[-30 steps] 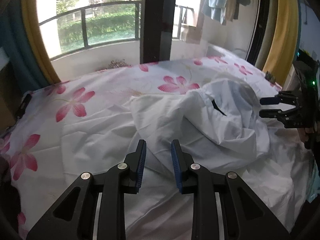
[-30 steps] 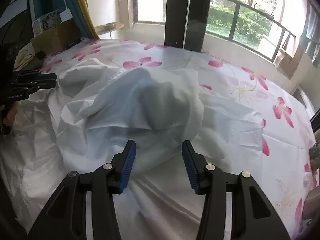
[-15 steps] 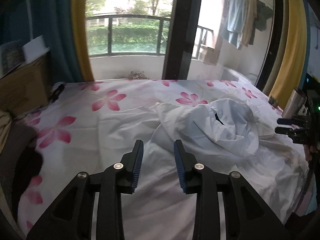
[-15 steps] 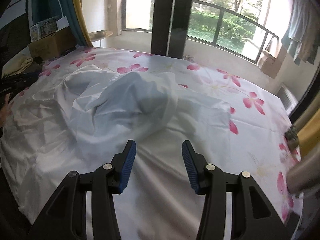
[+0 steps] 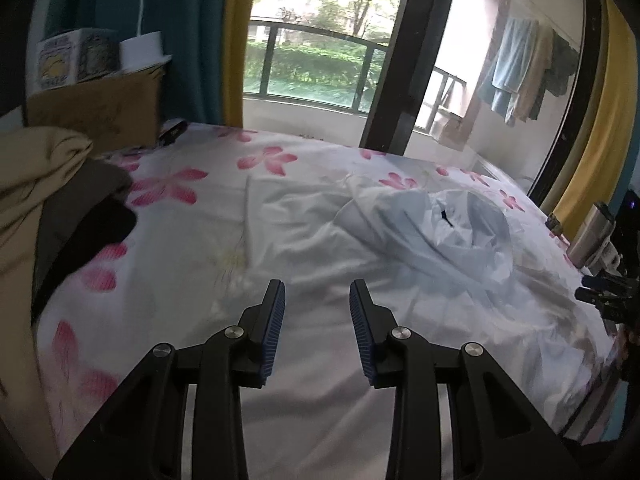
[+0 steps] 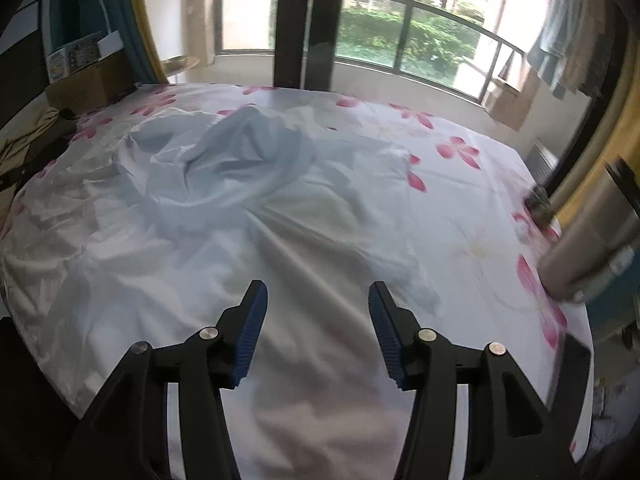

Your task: Fold large clothes

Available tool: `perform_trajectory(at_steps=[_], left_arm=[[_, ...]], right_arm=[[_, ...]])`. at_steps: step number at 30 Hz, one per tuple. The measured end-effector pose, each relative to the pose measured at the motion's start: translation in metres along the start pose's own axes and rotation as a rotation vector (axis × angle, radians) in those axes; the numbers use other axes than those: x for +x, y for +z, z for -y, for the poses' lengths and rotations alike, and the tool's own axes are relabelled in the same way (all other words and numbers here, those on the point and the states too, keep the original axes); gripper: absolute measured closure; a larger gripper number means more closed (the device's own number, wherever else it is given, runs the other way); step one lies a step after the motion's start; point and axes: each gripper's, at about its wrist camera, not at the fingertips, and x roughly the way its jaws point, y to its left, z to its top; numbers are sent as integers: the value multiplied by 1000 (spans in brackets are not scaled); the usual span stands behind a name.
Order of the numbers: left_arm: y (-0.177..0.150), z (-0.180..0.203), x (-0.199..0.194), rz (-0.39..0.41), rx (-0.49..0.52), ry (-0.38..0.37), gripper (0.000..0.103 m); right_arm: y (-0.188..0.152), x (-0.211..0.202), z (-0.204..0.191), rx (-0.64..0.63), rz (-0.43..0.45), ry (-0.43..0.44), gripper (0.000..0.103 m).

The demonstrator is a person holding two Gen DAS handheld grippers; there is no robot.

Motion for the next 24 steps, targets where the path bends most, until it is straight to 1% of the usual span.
perform_trajectory(at_steps=[4,9,11,21,24], left_arm=[[-16,-10,-5,-23,-2,48,67],[-35,-20,-15,-23,-33,107,67],[-39,-23,-18,-27,-52,112,67],[-61,-43,-43,-31,-104,194,66],[-65,-47,-53,-23,-94,218,66]], right_arm=[[-17,-5,10,38,-40,-37,47],[-45,-14,22,104,-76,-73,46],[-56,-18,27,143,-76,-87,46],[-107,-40,60,324,-71,-173,45],[-114,-46,67,358,-60,-192,45]])
